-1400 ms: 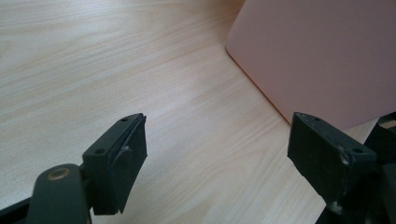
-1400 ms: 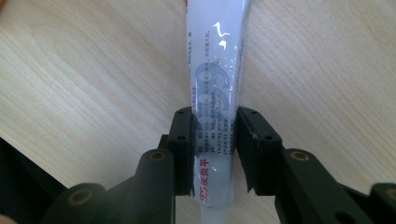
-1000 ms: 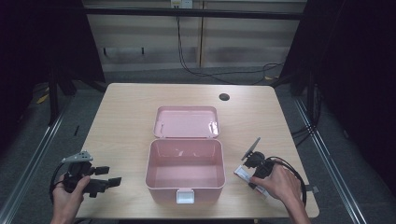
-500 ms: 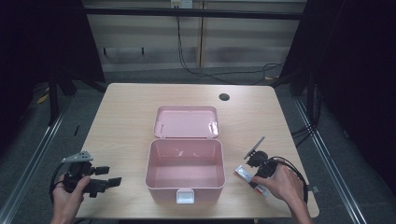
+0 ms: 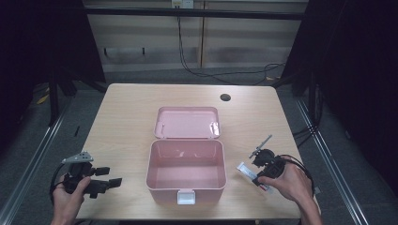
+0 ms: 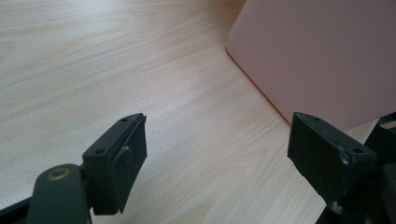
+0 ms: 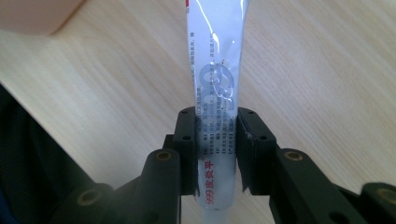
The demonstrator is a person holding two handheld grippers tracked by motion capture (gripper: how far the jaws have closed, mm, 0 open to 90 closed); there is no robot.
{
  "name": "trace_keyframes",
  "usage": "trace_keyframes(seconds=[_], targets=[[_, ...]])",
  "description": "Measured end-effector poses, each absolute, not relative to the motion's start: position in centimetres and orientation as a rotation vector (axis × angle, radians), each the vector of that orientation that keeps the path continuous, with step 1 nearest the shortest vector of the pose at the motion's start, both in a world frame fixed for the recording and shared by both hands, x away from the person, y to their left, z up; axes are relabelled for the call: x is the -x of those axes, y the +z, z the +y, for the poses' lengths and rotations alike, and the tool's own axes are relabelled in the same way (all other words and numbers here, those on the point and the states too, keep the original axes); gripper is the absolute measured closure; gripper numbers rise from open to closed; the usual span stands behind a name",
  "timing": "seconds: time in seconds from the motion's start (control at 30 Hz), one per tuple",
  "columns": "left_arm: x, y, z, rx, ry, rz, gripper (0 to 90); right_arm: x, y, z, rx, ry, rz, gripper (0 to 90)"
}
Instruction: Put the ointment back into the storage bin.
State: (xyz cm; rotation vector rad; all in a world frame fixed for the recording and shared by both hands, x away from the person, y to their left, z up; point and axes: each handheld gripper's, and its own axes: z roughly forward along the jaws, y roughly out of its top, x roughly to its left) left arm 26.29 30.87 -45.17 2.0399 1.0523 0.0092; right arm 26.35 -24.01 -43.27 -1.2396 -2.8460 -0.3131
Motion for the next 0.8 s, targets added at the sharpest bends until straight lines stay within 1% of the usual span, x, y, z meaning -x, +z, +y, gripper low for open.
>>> trace_keyframes(seconds=[0.43, 0.8], targets=[[-26.3, -45.2, 30.9, -2.039, 0.009, 1.058, 19.7, -26.1, -41.7, -24.1, 1.099, -0.26, -2.919, 71.6], [-26.3, -45.2, 30.8, -2.04, 0.007, 1.058, 19.7, -26.1, -39.6, -24.4, 0.981, -0.27, -2.942, 71.6]])
